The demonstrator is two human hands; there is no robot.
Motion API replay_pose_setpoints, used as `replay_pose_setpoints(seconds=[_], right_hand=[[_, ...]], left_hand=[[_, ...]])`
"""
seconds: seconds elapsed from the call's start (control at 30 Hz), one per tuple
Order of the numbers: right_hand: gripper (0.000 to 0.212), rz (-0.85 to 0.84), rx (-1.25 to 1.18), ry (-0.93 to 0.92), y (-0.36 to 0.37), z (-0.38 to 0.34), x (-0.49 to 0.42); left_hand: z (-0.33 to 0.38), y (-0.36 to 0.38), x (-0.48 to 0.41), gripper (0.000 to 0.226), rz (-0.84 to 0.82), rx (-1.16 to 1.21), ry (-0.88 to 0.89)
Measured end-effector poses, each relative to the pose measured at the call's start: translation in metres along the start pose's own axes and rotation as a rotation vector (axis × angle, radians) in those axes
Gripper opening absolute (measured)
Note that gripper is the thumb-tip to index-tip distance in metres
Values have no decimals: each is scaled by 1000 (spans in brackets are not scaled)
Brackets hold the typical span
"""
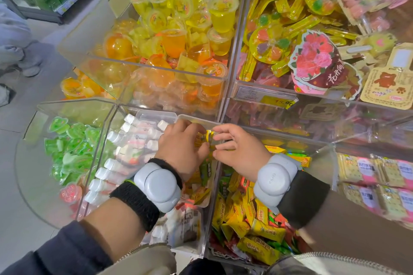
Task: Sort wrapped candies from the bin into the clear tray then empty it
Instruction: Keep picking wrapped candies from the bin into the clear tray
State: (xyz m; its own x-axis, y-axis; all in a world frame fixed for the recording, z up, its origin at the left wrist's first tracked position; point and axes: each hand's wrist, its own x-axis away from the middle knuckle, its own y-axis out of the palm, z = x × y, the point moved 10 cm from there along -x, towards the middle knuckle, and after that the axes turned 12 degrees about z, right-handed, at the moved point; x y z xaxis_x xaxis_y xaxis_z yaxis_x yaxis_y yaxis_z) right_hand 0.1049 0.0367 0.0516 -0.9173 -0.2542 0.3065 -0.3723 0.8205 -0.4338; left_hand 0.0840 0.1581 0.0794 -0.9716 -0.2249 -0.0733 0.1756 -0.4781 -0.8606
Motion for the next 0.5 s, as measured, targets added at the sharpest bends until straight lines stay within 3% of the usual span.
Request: replay_pose_setpoints(seconds=[0.5], right_hand=[[42, 120, -16, 81, -48, 32, 18]], left_hand=[[52, 24, 9, 39, -79, -14, 136]])
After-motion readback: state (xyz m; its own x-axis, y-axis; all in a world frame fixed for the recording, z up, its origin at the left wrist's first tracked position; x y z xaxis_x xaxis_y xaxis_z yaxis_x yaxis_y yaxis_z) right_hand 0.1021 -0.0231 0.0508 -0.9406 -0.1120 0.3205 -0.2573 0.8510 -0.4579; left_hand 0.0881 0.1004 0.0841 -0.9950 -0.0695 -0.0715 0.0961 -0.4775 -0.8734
